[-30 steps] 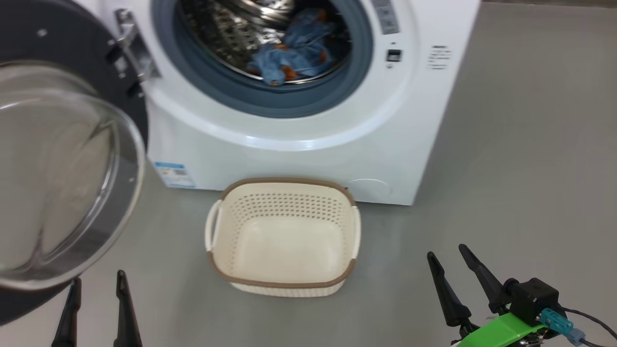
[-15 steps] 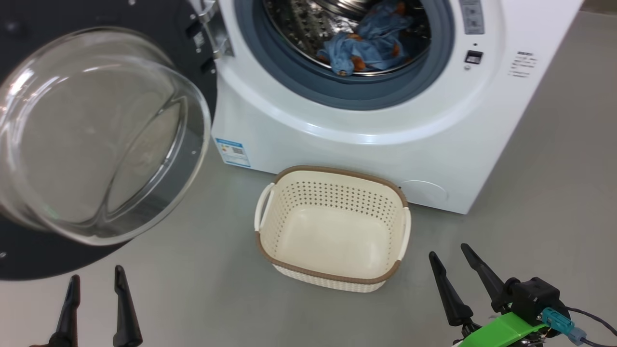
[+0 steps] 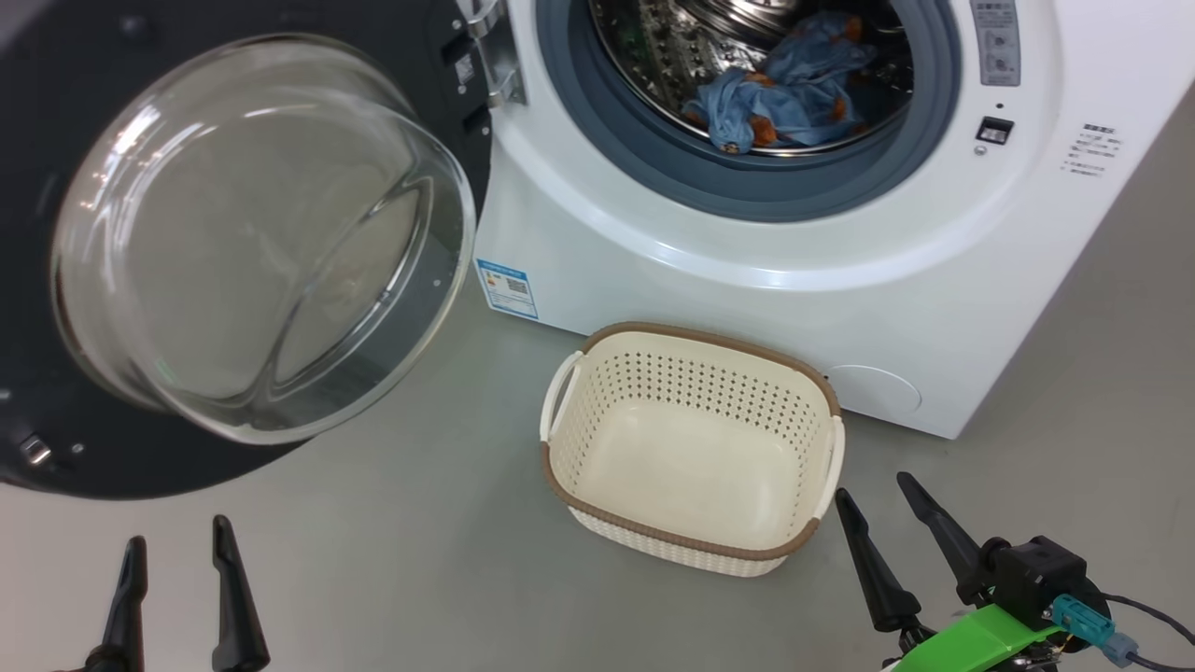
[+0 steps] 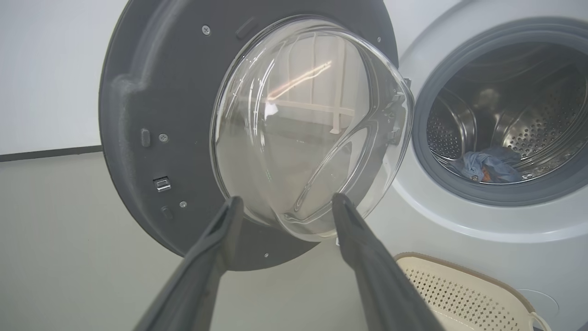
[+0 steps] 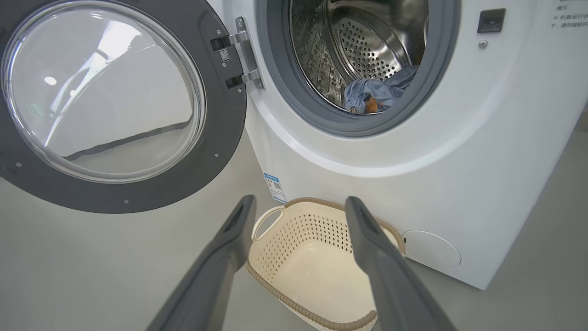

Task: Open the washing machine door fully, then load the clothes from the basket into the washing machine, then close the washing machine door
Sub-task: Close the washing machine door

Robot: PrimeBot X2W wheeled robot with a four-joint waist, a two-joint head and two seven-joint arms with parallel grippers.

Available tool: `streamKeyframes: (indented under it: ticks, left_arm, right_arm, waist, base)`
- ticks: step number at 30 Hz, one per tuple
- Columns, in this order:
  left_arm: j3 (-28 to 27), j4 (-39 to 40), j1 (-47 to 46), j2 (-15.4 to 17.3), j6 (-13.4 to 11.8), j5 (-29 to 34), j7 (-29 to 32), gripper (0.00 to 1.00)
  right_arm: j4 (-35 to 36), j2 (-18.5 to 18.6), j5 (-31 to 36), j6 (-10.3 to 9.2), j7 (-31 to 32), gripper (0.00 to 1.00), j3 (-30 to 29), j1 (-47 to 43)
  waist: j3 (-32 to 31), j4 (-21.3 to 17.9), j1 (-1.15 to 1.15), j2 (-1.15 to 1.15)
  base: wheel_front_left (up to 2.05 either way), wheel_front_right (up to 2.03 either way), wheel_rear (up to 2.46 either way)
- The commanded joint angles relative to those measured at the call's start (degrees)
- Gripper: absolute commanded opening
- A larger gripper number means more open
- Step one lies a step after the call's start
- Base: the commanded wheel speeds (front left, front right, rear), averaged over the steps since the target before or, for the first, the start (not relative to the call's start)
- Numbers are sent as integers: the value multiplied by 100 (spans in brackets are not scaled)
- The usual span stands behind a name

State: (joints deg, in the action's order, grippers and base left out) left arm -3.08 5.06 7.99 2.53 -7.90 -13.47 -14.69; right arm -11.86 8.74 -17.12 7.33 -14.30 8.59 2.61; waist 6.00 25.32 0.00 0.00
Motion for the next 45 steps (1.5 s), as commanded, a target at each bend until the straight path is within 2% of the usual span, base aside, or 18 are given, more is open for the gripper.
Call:
streamKeyframes:
  ticks: [1, 12, 31, 32, 33, 40, 45]
  left_arm:
    - [-216, 116, -164, 35, -58, -54, -30, 100]
    - [-246, 102, -110, 34, -121, -116, -30, 100]
    - [-294, 91, -67, 34, -128, -160, -30, 100]
    - [-292, 83, -70, 34, -118, -174, -30, 53]
    - [-290, 72, -72, 34, -109, -205, -30, 0]
    - [-320, 40, -88, 34, -34, -290, -31, 0]
    - [-820, 247, -257, 34, 136, -725, -31, 0]
  right_arm:
    - [114, 16, 61, 16, -70, 100, 150, 145]
    - [76, 24, 51, 16, -70, 100, 182, 154]
    - [50, 21, 4, 16, -70, 100, 235, 172]
    - [53, 21, 3, 16, -70, 100, 232, 168]
    - [52, 21, 2, 16, -70, 100, 229, 165]
    - [48, -12, 8, 16, -70, 100, 213, 150]
    - [69, -35, 12, 16, -70, 100, 178, 127]
  waist:
    - [-18, 70, 0, 0]
    - [-58, 201, 0, 0]
    - [-89, 93, 0, 0]
    - [-88, 87, 0, 0]
    - [-89, 82, 0, 0]
    - [-118, 80, 0, 0]
    - [-143, 110, 0, 0]
  base:
    - [0, 0, 0]
    - [0, 0, 0]
    - [0, 0, 0]
    - [0, 0, 0]
    - [0, 0, 0]
    - [0, 0, 0]
    - [0, 0, 0]
